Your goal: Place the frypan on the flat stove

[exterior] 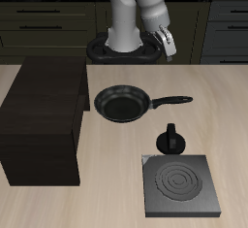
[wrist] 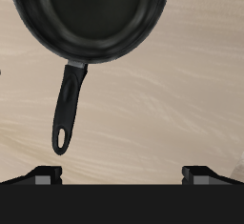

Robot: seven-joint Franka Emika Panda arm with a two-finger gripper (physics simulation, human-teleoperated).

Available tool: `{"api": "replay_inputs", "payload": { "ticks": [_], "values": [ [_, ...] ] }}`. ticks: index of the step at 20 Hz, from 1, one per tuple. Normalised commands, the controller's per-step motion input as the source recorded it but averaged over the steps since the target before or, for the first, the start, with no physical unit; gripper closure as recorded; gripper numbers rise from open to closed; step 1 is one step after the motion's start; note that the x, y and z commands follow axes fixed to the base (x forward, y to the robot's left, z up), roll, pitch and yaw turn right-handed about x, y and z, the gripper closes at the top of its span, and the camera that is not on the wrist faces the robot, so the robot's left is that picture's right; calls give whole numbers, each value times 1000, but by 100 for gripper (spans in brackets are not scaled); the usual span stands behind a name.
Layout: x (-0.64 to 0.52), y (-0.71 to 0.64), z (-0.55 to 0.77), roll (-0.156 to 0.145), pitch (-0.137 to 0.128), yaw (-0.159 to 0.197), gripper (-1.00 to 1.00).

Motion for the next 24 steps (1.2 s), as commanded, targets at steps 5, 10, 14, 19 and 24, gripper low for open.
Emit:
{"api": "replay_inputs", "payload": {
  "ticks": [5,10,14,19,24],
  "values": [
    [68,122,-20,15,9,-6,-100],
    [112,207,-94,32,27,0,-100],
    [42,202,-4,21,-11,17,-100],
    [120,182,16,21,-14,-1,-100],
    [162,317,151,24,-46,34,-100]
  ]
}}
